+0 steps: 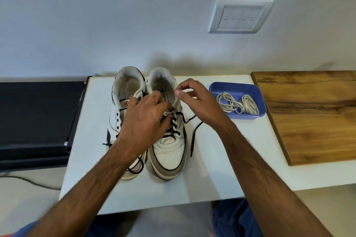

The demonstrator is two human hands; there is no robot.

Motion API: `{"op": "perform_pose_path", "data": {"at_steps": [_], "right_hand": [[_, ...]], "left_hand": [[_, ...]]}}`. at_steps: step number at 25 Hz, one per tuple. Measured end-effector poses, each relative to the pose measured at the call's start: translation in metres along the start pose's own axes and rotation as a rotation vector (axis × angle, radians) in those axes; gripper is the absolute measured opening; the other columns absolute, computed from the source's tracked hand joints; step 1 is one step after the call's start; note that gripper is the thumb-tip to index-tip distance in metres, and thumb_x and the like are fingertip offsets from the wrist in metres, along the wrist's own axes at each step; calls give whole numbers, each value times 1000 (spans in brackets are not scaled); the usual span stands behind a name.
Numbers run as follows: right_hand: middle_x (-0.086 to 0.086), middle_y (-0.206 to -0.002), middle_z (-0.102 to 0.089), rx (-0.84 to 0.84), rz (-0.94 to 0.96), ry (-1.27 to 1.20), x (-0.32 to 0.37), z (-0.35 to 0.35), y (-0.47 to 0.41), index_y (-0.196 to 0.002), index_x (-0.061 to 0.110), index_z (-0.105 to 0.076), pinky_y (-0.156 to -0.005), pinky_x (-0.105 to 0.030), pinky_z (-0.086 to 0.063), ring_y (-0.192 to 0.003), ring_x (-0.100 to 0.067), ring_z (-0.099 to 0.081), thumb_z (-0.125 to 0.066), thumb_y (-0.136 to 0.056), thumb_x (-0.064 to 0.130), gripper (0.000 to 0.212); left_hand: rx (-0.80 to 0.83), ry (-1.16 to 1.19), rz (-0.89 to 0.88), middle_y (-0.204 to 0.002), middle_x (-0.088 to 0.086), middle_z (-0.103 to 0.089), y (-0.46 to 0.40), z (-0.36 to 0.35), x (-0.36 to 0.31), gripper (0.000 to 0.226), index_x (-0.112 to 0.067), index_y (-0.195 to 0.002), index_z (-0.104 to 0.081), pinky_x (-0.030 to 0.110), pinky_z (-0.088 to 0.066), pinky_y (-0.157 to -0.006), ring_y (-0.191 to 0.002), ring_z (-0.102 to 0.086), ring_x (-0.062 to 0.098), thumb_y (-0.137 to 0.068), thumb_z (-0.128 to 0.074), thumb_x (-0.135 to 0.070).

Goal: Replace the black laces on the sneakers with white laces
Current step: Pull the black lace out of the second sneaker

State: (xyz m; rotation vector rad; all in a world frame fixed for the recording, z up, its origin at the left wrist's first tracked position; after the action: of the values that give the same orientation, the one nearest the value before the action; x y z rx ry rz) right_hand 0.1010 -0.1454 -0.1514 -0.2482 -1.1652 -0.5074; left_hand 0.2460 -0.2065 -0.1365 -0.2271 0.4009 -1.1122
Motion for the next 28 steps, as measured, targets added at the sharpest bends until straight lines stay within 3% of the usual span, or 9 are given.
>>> {"op": "perform_pose_path", "data": {"at_steps": [3,8,12,14,16,18,20,22,28], "right_hand": [[5,-119,-61,-10,21,2,1,1,1,-101,26,-62,-72,-5,-45,-101,-1,-64,-73,-93,28,14],[5,-120,-62,-12,13,-23,-1,0,1,-100,26,-61,-70,-5,-44,-103,-2,-65,-72,-93,23,14],[6,-122,-61,-2,-2,-36,-2,1,0,-99,28,-61,-66,-5,-45,-105,-4,-65,-72,-92,24,14],[6,-123,-60,6,-7,-38,-2,0,0,-101,27,-61,-67,-6,-45,-105,-4,-65,-73,-92,24,15],[5,-123,-60,4,-7,-35,-2,0,0,-102,26,-61,-68,-7,-45,-104,-2,-65,-73,-92,24,15],[5,-122,-60,-5,-6,-30,-2,0,1,-102,25,-61,-68,-6,-45,-103,-1,-64,-72,-93,24,15],[4,-123,-59,-11,-3,-27,-1,0,1,-104,24,-61,-67,-5,-45,-102,0,-63,-71,-93,23,14],[3,-124,-58,-11,5,-24,-1,-1,1,-105,23,-61,-67,-4,-45,-102,1,-61,-70,-94,22,15],[4,-125,-56,-1,6,-20,-1,-2,1,-107,24,-61,-67,-4,-46,-103,1,-61,-70,-95,23,15]], "left_hand": [[4,3,16,-91,3,-54,-2,-4,-4,20,-18,-102,-75,42,-43,-75,-75,-60,23,-85,-74,-29],[65,147,38,-93,-1,-50,-4,-8,1,11,-15,-91,-66,41,-47,-71,-70,-53,17,-86,-68,-24],[167,580,163,-89,-4,-49,-5,5,21,8,-22,-71,-55,30,-47,-72,-80,-54,14,-72,-63,-21],[370,850,182,-92,-2,-53,0,5,28,4,-22,-70,-57,33,-45,-76,-89,-56,21,-69,-61,-21],[466,990,189,-95,-1,-58,5,6,33,7,-23,-77,-61,38,-45,-77,-92,-57,26,-72,-61,-27],[395,907,208,-90,-4,-62,5,6,31,7,-24,-88,-63,37,-47,-74,-86,-59,19,-85,-66,-29],[223,522,100,-83,-9,-59,1,6,17,15,-25,-98,-64,30,-46,-71,-80,-58,11,-91,-67,-38],[74,131,-24,-87,-7,-58,-1,1,0,24,-23,-103,-68,37,-41,-76,-84,-61,18,-88,-66,-42],[22,-3,-7,-84,2,-59,-4,-6,1,18,-20,-98,-77,42,-40,-74,-82,-64,28,-83,-78,-31]]}}
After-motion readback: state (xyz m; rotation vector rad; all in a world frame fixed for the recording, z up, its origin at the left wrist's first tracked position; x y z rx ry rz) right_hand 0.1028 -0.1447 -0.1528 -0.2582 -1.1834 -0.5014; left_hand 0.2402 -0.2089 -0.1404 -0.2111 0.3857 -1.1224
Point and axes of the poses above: each hand's wrist, its own y-axis away from the middle knuckle, its own z-axis out of the back of the hand, x = y × z, the point moved 7 cm from there along -y, towards the middle knuckle
